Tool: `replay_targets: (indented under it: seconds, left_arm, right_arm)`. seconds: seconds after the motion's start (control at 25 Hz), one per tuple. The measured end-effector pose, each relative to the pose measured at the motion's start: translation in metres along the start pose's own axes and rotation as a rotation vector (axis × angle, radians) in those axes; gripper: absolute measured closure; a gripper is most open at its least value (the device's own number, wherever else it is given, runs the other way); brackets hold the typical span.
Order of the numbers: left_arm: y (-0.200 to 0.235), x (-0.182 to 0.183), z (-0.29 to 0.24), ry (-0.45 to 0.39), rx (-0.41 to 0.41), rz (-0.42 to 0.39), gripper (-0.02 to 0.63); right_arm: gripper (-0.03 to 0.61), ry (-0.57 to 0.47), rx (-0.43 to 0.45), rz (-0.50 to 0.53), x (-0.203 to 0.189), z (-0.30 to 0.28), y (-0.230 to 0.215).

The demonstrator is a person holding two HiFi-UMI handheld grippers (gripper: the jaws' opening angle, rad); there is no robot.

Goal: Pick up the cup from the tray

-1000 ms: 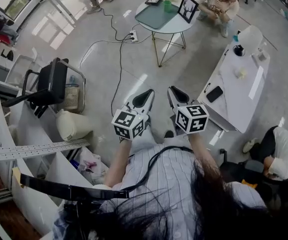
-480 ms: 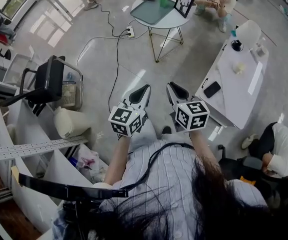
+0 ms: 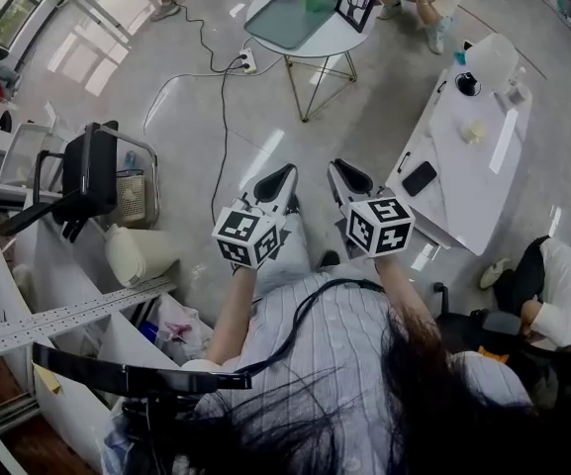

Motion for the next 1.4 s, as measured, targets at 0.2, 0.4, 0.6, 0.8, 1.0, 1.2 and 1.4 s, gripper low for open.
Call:
replay_targets:
  seconds: [0.2,0.4,0.6,0.8,1.0,1.2,1.4]
  left_arm:
    - [0.036,0.018,-0.039,0.023,-0.023,-0.022,0.598]
    - [0.082,0.042,-0.076,0.031,-0.042,-0.022,0.598]
    - [0.122,0.062,-0.11,0.041,-0.083,-0.035,0.598]
    - [0.163,0.077,-0.14,0.043,-0.118,-0.043,0.598]
    - [0.192,0.084,-0.162,0.055,-0.147,-0.04,0.598]
    - [0.204,0.081,-0.177,0.075,-0.178,-0.027,0.598]
    - [0.205,0.081,-0.189,0.084,-0.207,-0.016,0.598]
  right_arm:
    - [0.518,0.002,-0.027,-0.016,0.023,-0.04,-0.024]
    - [0.518,0.004,-0.044,-0.029,0.053,-0.09,-0.038]
    - [0.518,0.005,-0.071,-0.051,0.073,-0.136,-0.048]
    - [0.518,-0.005,-0.1,-0.06,0.089,-0.179,-0.058]
    - [0.518,-0.019,-0.131,-0.073,0.099,-0.208,-0.065]
    - [0.518,-0.012,-0.165,-0.079,0.103,-0.218,-0.068]
    - [0.518,-0.004,-0.189,-0.082,0.106,-0.22,-0.073]
Point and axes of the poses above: the fingertips, and each gripper's own axes: z backward along the fingers, y to its left, x out of its top, the point moved 10 cm from there along z, backward along the fingers, and after that the axes turned 11 degrees about x, right-handed, at the moved point
